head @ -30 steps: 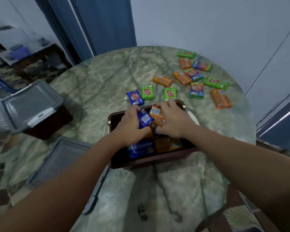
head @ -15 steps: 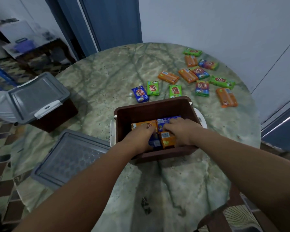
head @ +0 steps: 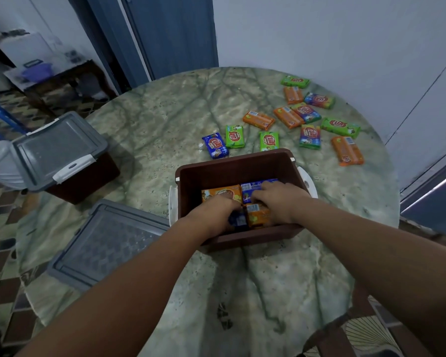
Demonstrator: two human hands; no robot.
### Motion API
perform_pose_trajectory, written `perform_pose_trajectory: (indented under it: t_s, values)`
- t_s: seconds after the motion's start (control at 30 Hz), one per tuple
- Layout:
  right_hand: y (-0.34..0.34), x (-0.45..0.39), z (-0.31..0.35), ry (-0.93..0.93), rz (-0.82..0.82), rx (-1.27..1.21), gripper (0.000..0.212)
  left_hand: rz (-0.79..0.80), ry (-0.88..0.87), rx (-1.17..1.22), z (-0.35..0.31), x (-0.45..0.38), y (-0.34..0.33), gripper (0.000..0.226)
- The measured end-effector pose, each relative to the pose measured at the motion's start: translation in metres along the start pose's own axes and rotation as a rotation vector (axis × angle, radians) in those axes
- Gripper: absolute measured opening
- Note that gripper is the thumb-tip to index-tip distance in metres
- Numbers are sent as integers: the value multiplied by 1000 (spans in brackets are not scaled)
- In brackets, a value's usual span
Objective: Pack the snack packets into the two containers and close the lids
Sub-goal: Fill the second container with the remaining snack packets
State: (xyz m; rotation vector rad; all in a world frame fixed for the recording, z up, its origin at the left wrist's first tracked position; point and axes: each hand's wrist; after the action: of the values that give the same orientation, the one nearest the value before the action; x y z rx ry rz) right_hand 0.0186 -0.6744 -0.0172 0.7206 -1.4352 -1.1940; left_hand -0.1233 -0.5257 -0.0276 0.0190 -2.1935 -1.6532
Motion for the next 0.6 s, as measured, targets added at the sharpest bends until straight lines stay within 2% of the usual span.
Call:
perform_pose_trajectory:
  t_s: [0.07, 0.13, 0.23, 0.3, 0.37, 0.43, 0.5, 0.6]
  values:
    - [3, 1, 0, -8, -94, -58, 63, -54, 10, 30, 2, 4, 5, 44]
    - [10, 1, -1, -9, -251, -93, 58, -219, 22, -6, 7, 7, 17, 40]
    - [20, -2, -6, -47, -525, 25, 48, -486, 88, -48, 18, 7, 39, 38]
    - [25, -8, -11, -109, -622, 67, 49, -567, 161, -119, 27, 0, 49, 43]
    - [29, -15, -16, -133, -606, 59, 55, -525, 239, -183, 34, -8, 55, 51]
    - [33, -23, -21, -128, -522, 36, 56, -414, 284, -180, 38, -16, 60, 54]
    - [35, -29, -25, -125, -475, 12, 53, -338, 296, -185, 40, -23, 63, 45]
    - [39, -39, -29, -150, -494, -1, 47, -352, 308, -166, 44, -34, 65, 29]
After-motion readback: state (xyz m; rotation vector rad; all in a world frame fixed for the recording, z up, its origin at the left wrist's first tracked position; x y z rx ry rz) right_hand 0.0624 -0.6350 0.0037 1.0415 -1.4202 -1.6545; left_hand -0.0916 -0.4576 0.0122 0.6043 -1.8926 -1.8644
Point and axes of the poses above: each hand's wrist, its own x-axis away from the middle knuckle, its own y-axis out of the back of the hand, z = x × y, and after that the axes turned 7 degrees about y, right-handed
